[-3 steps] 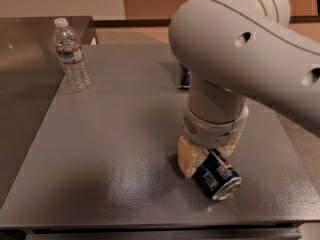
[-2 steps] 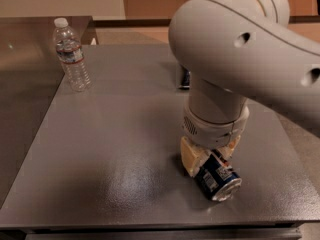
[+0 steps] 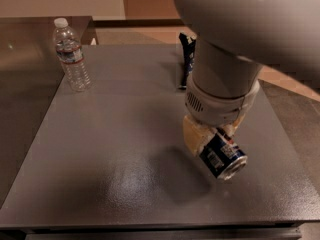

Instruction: Pick pepsi can

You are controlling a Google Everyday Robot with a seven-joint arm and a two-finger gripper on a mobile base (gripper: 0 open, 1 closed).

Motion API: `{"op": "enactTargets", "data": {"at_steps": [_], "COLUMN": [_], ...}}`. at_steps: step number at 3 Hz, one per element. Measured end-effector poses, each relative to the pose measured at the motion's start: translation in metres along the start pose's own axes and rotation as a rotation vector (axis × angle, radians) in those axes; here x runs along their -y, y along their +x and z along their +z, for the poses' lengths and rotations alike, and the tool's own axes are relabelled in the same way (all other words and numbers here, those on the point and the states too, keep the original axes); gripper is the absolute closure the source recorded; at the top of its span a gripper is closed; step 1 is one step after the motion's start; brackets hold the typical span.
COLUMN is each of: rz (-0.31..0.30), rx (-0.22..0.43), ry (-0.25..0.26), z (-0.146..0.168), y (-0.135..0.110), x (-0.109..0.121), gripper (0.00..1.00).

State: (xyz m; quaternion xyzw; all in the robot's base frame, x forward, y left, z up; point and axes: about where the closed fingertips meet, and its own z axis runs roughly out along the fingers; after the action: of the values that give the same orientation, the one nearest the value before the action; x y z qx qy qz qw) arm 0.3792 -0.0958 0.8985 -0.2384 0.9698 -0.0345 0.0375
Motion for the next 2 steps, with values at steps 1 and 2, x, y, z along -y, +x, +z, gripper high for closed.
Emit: {"op": "enactTargets", "data": {"at_steps": [1, 2], "rz": [-0.064, -0.117], "rx": [0.062, 0.131], "ry": [0.026, 0.049], "z": [-0.038, -0.074], "y": [-0.018, -0.037], "x": [0.014, 0.033], "gripper": [1.0, 1.0]}}
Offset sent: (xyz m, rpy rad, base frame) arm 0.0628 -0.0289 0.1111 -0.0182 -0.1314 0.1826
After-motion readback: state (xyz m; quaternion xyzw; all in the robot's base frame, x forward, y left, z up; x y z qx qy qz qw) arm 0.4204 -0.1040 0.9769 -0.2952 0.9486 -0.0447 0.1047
